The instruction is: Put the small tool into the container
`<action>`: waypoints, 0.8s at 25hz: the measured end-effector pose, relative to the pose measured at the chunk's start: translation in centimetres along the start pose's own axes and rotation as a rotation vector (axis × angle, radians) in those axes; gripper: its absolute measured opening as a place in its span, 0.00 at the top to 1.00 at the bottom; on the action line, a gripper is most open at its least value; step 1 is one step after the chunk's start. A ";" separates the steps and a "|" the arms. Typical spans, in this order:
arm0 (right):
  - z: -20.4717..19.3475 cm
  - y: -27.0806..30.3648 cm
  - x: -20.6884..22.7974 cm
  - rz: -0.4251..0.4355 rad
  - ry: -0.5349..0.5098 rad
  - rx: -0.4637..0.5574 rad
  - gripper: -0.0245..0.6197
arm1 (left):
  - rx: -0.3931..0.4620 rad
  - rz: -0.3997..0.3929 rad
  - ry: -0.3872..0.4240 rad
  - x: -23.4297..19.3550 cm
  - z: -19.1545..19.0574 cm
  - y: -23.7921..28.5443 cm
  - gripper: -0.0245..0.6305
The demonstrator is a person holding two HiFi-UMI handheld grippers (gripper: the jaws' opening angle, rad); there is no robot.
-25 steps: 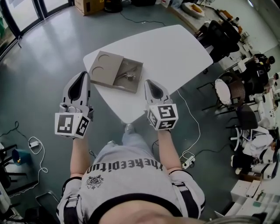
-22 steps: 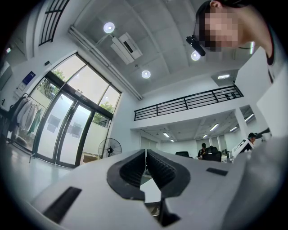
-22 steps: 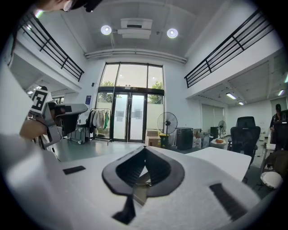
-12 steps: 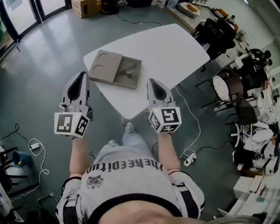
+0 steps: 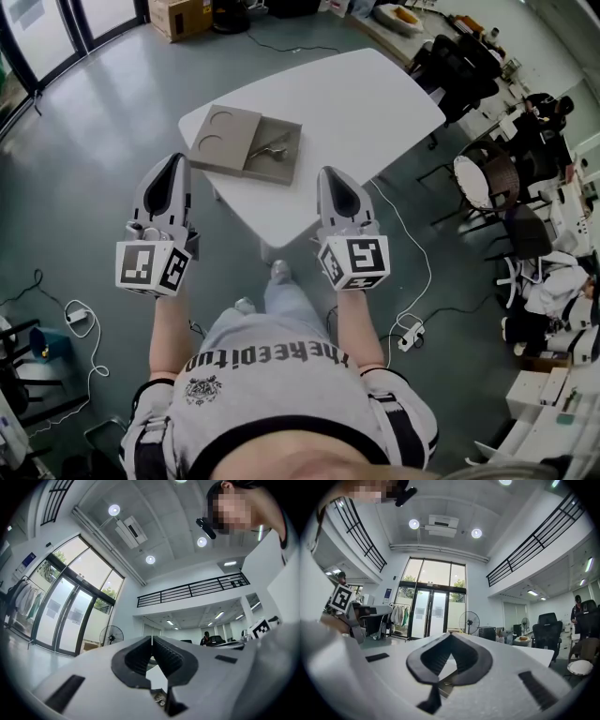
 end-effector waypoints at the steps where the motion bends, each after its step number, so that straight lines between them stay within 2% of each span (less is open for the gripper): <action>1: 0.0 -0.2 -0.1 -0.004 0.002 0.005 0.96 | 0.000 -0.001 -0.001 0.0 0.0 -0.1 0.94; 20: 0.7 -1.0 -0.5 -0.012 0.015 0.039 0.96 | 0.024 0.012 -0.012 -0.4 0.4 -1.3 0.94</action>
Point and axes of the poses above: the fingertips, and each gripper's own axes: y forward along the fingers, x to its right, z out of its top, the point moved 6 cm from there along -y, backward along the fingers, and after that the axes turned 8 degrees about -x, right-handed, at the moved point
